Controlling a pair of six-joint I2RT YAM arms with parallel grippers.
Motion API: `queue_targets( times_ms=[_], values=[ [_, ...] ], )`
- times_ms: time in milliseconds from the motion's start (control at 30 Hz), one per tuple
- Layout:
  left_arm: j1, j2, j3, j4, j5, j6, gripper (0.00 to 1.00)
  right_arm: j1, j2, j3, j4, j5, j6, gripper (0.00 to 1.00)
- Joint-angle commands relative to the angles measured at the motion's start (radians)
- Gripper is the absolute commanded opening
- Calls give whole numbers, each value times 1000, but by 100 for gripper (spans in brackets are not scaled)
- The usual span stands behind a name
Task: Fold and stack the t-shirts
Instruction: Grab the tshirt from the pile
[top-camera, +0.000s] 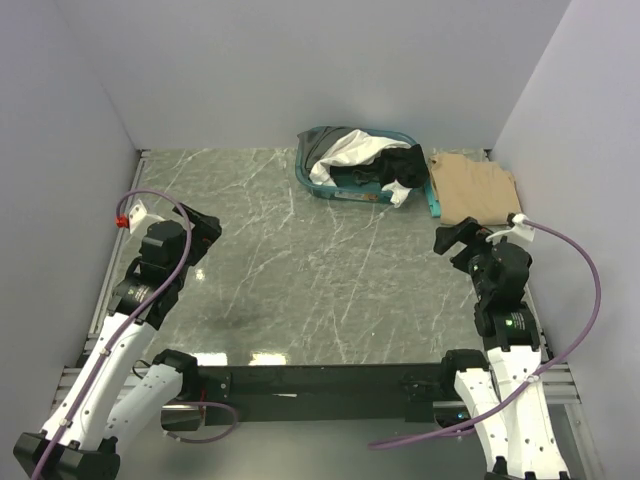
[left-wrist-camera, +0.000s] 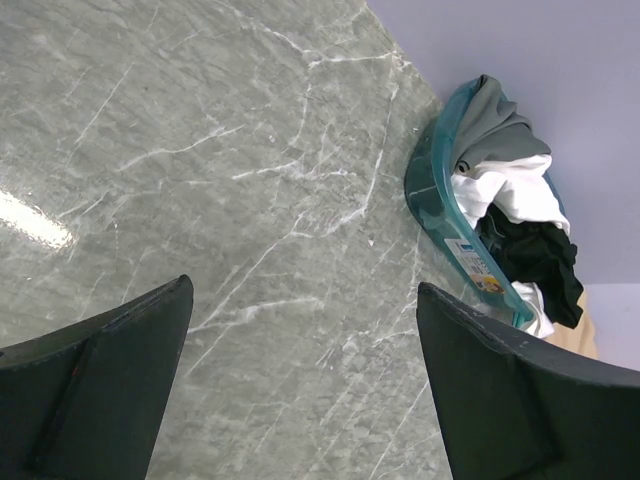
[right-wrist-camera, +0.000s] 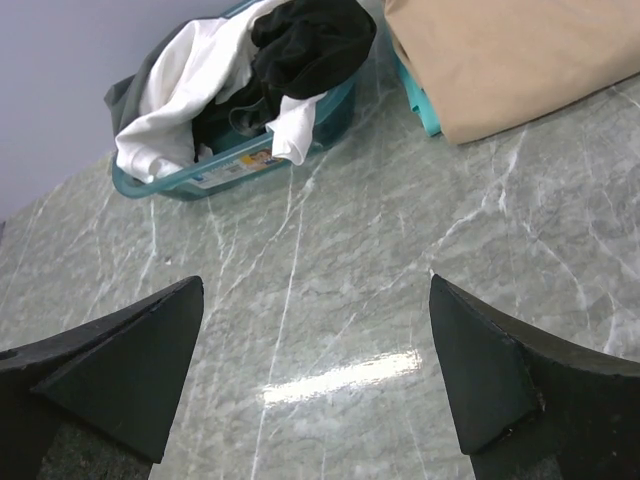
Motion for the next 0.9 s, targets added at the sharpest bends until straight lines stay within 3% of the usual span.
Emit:
queue_targets(
  times_ms=[0,233,367,600,867],
  values=[
    [3,-10,13,26,-2,22,99,6,14,-6,69,-16,-43,100],
    [3,36,34,44,-7,28,99,6,140,-10,302,-220,-28,100],
    [3,73,34,58,-5,28,99,6,400,129,342,-333,-28,100],
    [2,108,4,55,-22,17,99,202,833,524,324,-240,-46,100],
    [3,108,11,21,-56,23,99,300,1391,1048,184,-281,-1,94]
  ],
)
